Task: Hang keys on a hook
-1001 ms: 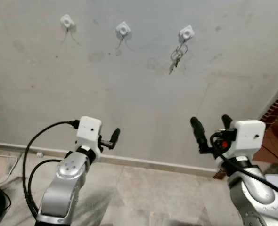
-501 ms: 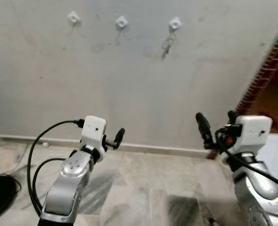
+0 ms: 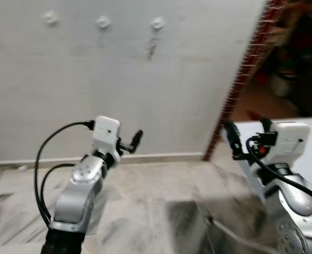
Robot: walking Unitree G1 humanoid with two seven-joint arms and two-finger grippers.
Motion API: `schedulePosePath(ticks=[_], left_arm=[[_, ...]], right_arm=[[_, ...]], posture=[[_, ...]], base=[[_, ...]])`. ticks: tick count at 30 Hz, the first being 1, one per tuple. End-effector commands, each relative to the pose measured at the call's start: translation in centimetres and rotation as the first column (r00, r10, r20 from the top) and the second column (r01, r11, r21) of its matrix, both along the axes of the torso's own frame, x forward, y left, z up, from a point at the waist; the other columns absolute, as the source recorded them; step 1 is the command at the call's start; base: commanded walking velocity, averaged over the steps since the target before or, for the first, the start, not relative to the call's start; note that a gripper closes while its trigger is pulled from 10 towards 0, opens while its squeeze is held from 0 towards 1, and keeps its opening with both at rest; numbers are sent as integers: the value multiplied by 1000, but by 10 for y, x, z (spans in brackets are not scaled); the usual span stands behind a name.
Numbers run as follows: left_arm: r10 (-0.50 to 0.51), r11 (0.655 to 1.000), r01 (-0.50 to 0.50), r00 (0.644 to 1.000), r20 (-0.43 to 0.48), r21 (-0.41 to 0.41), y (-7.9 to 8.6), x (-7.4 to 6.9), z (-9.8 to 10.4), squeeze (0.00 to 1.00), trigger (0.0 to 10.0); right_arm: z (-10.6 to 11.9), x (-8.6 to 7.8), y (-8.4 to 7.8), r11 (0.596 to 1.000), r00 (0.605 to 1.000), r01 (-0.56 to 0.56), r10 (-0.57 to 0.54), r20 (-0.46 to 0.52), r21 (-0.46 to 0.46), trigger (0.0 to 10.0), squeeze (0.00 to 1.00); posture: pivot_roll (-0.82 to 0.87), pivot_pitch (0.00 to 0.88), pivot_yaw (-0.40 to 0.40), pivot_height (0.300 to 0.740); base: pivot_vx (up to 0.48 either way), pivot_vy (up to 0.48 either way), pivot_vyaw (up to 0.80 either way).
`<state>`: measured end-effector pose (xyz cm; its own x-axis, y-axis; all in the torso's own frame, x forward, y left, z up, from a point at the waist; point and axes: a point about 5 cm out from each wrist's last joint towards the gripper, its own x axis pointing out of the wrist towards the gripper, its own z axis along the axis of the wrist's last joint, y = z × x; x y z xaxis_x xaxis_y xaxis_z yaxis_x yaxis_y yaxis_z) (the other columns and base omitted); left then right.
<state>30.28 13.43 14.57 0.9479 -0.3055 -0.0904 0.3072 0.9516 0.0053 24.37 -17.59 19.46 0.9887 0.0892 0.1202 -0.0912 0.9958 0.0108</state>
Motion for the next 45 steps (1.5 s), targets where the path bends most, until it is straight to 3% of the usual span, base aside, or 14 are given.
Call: schedulePosePath(ticks=[1, 16, 39, 45], left_arm=[[-34, 999, 34, 999, 1, -21, -9, 2, 2, 0, 10000], [-16, 997, 12, 999, -51, -72, -13, 3, -7, 0, 10000], [-12, 999, 9, 996, -84, -38, -13, 4, -14, 0, 10000], [-10, 999, 7, 996, -88, -39, -12, 3, -14, 0, 10000]], right_arm=[[2, 2, -2, 1000, 1000, 8, -8, 0, -6, 10000, 0], [9, 8, 5, 999, 1000, -12, 13, 16, -37, 10000, 0], [8, 12, 8, 999, 1000, -12, 12, 3, -36, 10000, 0], [7, 13, 8, 999, 1000, -11, 11, -3, -35, 10000, 0]], posture=[[33, 14, -64, 740], [25, 17, -67, 740], [17, 34, -66, 740], [21, 32, -68, 740]], base=[[0, 0, -800], [0, 0, -427], [0, 0, -800], [0, 0, 0]])
